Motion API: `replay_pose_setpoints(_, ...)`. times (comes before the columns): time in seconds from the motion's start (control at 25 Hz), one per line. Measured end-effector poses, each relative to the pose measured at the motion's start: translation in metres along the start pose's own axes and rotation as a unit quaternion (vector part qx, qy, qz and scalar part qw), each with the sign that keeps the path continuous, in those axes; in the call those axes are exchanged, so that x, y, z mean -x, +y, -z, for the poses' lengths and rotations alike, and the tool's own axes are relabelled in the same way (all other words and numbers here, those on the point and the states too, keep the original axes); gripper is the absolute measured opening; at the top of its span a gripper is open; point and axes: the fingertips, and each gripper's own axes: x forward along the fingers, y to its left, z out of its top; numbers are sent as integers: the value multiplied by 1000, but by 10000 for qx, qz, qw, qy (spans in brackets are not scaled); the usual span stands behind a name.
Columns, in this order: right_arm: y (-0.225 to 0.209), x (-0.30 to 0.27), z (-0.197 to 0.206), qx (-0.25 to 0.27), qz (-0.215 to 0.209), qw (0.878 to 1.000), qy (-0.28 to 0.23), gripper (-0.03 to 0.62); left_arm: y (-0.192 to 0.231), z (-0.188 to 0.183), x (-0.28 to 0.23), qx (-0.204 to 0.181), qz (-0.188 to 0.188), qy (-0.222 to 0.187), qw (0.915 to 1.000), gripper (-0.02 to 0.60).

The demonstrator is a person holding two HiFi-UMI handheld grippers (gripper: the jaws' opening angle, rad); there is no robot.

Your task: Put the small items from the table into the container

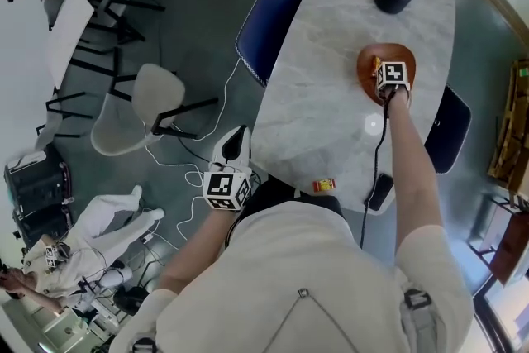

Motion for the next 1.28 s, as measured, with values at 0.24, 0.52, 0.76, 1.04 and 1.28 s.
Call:
replay_pose_setpoints(0.24, -3, 91, -20, -3, 69, 9876, -1567, 201, -17, -18, 4, -169, 334, -259, 9990, 5)
replay_pose_setpoints(0.52, 4, 244, 5, -92, 20, 9272, -3745, 201, -61, -49, -4, -443, 1085, -567, 9915, 5)
replay_pose_setpoints(0.76, 50, 341, 83, -330, -230, 8710, -4896, 173, -109, -75, 6, -148, 1732, -735, 9820, 3)
replay_pose_setpoints(1.04, 80, 397, 153, -542, -49, 8267, -5600, 140, -174, -93, 12, -312, 2548, -928, 9620, 4)
replay_pose_setpoints(1.28, 75, 412, 182, -726, 140, 8140, -5762, 137, -204, -87, 17, -392, 2870, -906, 9528, 5)
